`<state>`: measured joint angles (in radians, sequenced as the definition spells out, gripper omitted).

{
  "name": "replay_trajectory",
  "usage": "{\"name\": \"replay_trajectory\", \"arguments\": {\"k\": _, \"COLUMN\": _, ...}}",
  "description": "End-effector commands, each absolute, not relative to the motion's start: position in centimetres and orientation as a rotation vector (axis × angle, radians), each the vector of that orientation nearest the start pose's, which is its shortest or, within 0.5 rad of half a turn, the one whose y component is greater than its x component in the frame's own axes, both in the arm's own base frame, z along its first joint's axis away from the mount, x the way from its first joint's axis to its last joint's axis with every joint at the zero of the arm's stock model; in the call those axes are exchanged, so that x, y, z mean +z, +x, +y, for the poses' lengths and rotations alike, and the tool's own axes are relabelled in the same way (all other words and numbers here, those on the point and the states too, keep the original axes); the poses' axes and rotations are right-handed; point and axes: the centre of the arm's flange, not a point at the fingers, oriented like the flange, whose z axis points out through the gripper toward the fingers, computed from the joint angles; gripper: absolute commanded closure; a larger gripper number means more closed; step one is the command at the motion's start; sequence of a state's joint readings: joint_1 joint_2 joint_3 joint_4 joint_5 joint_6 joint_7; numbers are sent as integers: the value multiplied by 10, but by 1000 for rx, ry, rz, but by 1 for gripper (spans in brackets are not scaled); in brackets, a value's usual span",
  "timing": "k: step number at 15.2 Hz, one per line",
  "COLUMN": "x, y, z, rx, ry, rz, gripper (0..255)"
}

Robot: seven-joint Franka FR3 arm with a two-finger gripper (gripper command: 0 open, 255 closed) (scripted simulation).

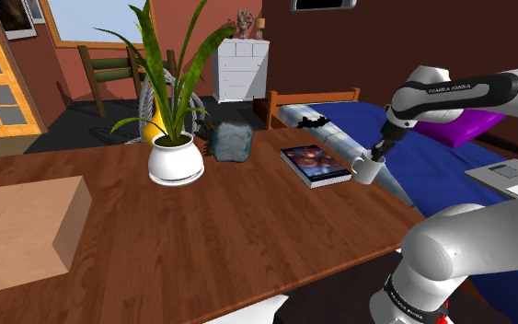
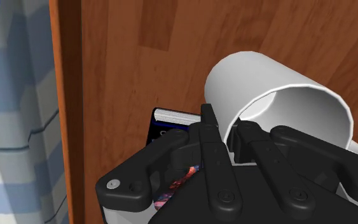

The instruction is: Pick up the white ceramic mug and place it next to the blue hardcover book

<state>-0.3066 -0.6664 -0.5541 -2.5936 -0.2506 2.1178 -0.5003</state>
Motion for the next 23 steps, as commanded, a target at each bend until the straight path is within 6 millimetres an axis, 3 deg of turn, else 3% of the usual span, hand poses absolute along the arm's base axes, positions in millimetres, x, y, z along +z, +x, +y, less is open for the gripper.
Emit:
{"name": "replay_trajectory", "arguments": {"k": 1, "x": 440, "y": 236, "z": -297, "rx": -267, "ry": -3109, "rz": 251, "gripper": 255}}
{"name": "replay_trajectory", "arguments": {"k": 16, "x": 359, "y": 236, "z": -297, "rx": -267, "ry": -3109, "rz": 251, "gripper": 255}}
{"name": "replay_trajectory", "arguments": {"k": 23, "x": 359, "y": 236, "z": -297, "rx": -267, "ry": -3109, "rz": 251, "gripper": 255}}
